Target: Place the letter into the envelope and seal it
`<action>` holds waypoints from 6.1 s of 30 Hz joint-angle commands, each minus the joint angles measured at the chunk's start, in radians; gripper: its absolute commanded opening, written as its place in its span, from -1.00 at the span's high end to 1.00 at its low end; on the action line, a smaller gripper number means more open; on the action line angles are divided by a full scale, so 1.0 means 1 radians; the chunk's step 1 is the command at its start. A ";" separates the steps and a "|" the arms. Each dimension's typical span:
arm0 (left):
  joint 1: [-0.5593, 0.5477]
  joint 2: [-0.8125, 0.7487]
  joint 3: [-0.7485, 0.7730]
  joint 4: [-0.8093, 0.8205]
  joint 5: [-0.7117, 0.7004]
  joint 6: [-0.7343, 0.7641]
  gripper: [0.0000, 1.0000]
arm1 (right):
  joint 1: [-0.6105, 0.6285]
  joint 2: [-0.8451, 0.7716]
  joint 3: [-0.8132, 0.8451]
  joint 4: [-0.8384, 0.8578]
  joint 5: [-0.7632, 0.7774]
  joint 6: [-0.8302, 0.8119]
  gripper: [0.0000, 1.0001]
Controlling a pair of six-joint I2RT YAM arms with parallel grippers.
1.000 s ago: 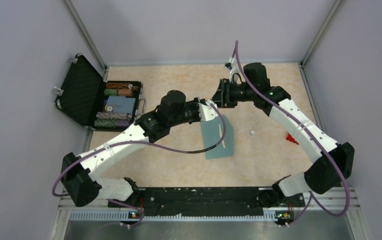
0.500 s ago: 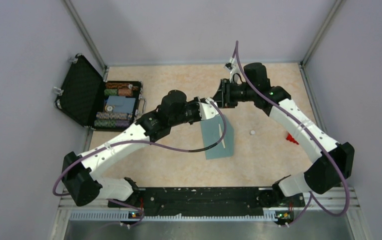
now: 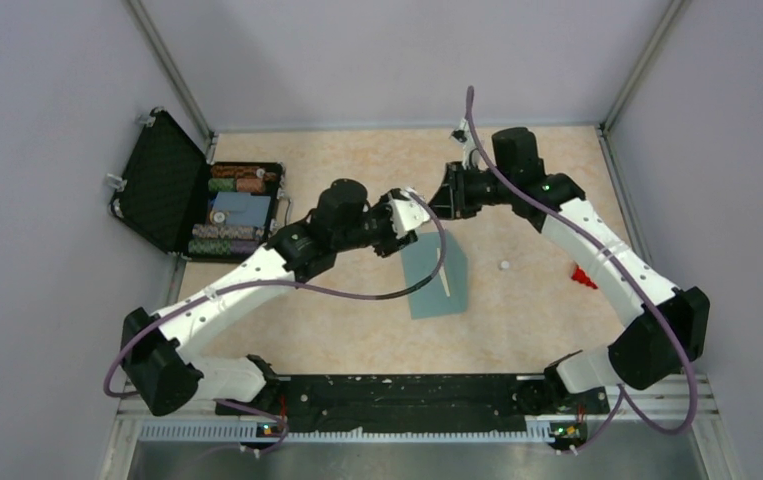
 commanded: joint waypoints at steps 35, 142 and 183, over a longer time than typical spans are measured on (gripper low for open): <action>0.364 0.687 -0.114 0.679 0.516 -1.418 0.98 | 0.181 0.150 0.018 -0.294 0.409 -1.121 1.00; 0.379 0.808 -0.011 0.354 0.334 -1.278 1.00 | 0.266 0.660 0.263 -0.567 0.470 -1.221 1.00; 0.375 0.809 -0.028 0.360 0.335 -1.269 1.00 | 0.209 0.672 0.311 -0.358 0.590 -1.162 1.00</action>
